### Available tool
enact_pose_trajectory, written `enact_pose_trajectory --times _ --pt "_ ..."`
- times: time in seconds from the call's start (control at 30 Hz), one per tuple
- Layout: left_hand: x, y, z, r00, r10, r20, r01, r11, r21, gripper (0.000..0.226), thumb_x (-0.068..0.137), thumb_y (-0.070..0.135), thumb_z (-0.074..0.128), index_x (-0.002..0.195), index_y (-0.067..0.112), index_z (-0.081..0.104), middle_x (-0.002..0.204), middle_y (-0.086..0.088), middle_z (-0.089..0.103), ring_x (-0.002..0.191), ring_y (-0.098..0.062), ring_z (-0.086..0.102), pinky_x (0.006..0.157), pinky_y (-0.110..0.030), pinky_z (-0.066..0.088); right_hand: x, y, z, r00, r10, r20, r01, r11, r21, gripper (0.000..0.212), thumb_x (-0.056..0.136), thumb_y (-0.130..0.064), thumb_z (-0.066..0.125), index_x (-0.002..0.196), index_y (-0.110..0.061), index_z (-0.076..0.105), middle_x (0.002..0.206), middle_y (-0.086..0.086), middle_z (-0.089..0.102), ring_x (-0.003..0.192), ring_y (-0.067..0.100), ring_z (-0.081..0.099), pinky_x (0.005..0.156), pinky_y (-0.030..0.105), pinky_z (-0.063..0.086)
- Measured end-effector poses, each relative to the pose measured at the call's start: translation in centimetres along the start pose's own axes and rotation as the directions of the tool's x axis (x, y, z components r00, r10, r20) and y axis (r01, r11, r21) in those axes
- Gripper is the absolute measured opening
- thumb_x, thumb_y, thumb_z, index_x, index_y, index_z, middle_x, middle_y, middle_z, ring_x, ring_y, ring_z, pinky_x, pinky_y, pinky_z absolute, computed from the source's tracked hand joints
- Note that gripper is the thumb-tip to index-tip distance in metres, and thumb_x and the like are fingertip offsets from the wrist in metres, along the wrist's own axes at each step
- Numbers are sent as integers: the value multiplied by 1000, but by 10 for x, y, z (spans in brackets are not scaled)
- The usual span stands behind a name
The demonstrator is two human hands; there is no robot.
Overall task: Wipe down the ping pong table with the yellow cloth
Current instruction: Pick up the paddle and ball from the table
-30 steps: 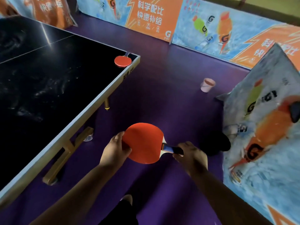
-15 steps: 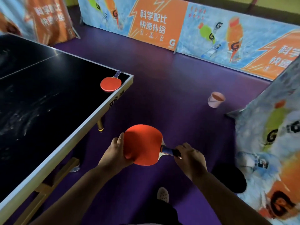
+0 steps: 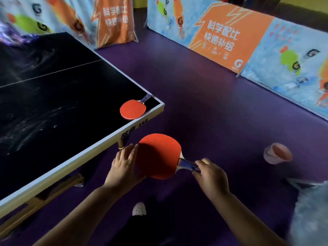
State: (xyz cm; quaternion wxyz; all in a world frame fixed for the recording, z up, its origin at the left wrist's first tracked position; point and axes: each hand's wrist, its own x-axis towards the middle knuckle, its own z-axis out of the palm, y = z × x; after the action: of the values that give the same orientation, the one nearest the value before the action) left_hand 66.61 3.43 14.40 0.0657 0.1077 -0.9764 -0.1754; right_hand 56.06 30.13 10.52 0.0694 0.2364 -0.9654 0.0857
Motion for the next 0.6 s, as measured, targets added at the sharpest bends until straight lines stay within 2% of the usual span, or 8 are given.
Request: enact_pose_trajectory --times 0.03,0.13,0.27,0.4,0.5,0.6 --pt "24 -5 23 999 -8 45 8 1000 4 104 61 50 81 145 14 32 142 -11 37 125 -29 34 97 -50 42 21 4 2 1000 1 4 -1 1000 3 39 49 -18 97 77 -15 70 69 -6 61 48 11 58 43 16 30" --pt "80 -13 49 995 98 31 -99 994 54 100 48 46 86 135 19 45 133 -11 50 121 -27 36 88 -53 49 76 18 19 999 -53 11 53 999 13 39 47 -18 97 73 -16 68 67 -6 58 46 13 57 40 20 31" --pt "155 -21 73 972 234 -29 -231 969 89 85 40 45 85 120 28 59 122 -7 57 118 -28 41 98 -44 37 164 29 34 990 -133 38 133 991 0 40 45 -20 97 70 -19 66 66 -8 56 45 9 54 40 17 29" --pt "235 -38 88 986 164 -23 -162 984 73 77 37 48 85 111 33 66 113 -3 63 110 -24 43 90 -44 48 252 36 46 979 -184 84 186 983 -16 44 41 -21 99 68 -21 65 64 -10 55 43 7 52 40 14 29" --pt "285 -52 89 991 130 -28 -126 987 101 73 38 49 82 108 32 69 111 -2 63 106 -24 44 88 -41 49 314 35 51 969 -221 114 227 973 -47 45 38 -25 99 65 -22 64 61 -10 53 40 5 50 39 14 28" --pt "320 -65 87 999 36 -35 -32 993 115 68 38 45 84 103 28 71 108 -3 64 104 -24 45 85 -40 50 366 27 63 956 -248 158 259 965 -52 44 38 -26 99 65 -22 64 61 -9 53 40 7 51 40 14 24"
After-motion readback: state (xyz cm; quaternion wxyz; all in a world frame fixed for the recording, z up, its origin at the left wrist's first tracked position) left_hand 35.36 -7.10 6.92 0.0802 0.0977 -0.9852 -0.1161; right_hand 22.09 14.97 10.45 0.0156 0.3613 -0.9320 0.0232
